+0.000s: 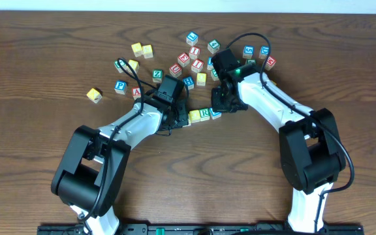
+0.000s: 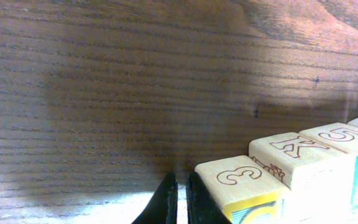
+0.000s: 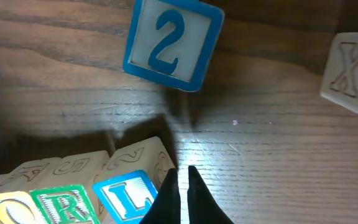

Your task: Spell out CORL

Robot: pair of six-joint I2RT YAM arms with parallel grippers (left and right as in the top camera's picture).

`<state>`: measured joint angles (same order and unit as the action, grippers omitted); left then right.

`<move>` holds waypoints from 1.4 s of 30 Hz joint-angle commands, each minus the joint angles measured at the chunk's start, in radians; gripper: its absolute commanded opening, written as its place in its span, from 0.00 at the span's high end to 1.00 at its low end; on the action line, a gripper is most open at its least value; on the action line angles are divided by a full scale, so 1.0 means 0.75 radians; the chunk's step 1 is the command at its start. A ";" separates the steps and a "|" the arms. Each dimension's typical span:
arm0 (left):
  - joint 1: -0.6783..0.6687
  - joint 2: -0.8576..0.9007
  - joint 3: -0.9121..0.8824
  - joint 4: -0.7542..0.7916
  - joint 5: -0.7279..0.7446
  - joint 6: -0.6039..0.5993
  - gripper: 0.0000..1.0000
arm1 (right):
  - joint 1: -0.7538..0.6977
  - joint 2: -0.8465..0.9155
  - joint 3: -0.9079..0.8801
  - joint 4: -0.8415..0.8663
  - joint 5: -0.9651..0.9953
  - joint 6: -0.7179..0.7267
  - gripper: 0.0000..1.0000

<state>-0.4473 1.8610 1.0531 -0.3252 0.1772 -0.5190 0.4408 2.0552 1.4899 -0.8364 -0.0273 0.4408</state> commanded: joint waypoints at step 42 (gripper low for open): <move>0.411 -0.177 0.584 -0.644 -0.053 0.413 0.92 | -0.086 -0.371 -0.014 -0.086 0.054 -0.053 0.83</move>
<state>-0.2131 1.8114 1.3823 -0.7410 0.1513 -0.2600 0.4015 1.8812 1.4815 -0.8948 -0.0261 0.4377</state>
